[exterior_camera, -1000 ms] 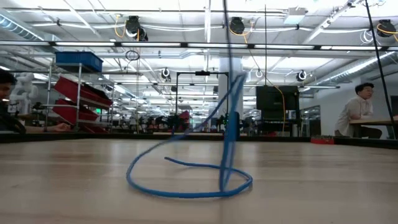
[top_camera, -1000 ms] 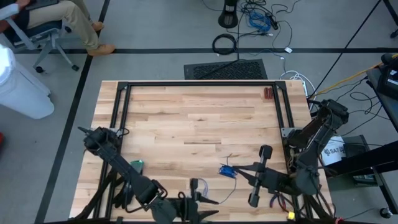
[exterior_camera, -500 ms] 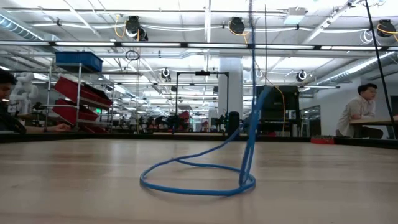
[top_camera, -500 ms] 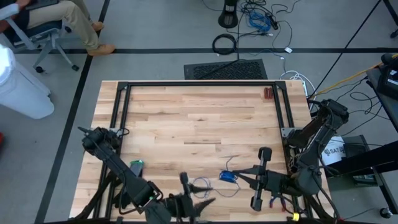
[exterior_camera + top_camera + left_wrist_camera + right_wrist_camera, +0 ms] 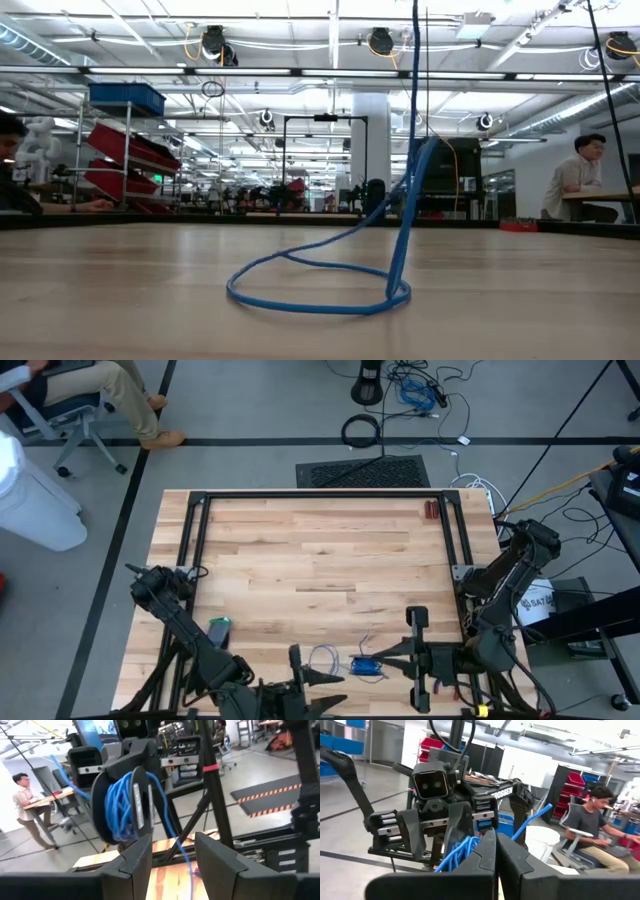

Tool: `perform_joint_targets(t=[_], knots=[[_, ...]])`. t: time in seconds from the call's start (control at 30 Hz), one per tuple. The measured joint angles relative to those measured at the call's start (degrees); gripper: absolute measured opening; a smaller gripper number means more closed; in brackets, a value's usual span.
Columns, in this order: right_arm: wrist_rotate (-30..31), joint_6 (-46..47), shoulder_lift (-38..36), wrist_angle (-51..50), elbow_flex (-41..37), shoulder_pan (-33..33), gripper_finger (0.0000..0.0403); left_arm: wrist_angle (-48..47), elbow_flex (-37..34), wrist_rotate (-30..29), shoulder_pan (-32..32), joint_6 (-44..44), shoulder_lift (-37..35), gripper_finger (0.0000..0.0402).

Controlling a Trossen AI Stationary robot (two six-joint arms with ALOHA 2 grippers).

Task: Coil cords
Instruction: Coil the blue wire onto the spool

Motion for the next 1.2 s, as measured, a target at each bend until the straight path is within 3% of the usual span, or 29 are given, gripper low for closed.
perform_joint_targets(t=[0.2,0.73,1.0,1.2], knots=[[-3.8,1.3,0.0,-0.4,0.0,-1.3,0.0000,1.7,0.0,0.2,0.8,-0.3,0.0,0.0155],[-4.1,1.8,0.2,-1.0,0.0,-2.0,0.0000,1.9,0.0,0.3,1.2,-3.1,0.1,0.0155],[-4.2,1.8,0.2,-1.0,0.0,-2.0,0.0000,1.9,0.0,-7.8,-1.1,-0.1,0.1,0.0155],[-4.2,1.9,0.2,-0.9,0.0,-2.0,0.0000,3.0,0.0,-7.4,0.1,-0.2,0.1,0.0155]])
